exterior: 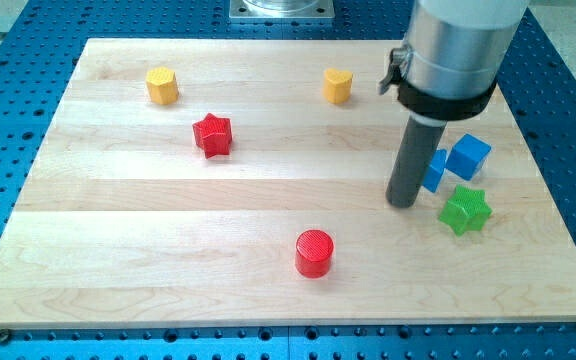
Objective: Keep yellow blocks at center left of the board
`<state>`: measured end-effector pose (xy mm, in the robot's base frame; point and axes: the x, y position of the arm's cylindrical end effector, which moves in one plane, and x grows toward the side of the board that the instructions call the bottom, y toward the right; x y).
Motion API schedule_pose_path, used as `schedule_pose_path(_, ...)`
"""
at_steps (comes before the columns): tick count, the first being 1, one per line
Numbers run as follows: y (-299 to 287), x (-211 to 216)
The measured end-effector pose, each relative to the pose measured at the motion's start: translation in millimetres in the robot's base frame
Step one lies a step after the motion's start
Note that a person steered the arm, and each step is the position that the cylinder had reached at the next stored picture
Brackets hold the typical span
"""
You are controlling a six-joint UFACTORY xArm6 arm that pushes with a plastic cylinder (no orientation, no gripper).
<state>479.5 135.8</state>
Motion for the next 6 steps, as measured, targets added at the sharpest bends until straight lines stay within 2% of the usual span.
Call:
schedule_pose_path(1, 28.8, -11.5)
schedule_pose_path(2, 10.5, -23.2)
schedule_pose_path(3, -64.5, -46.5)
schedule_pose_path(5, -53.1, -155.3)
schedule_pose_path(6, -71.9, -161.8)
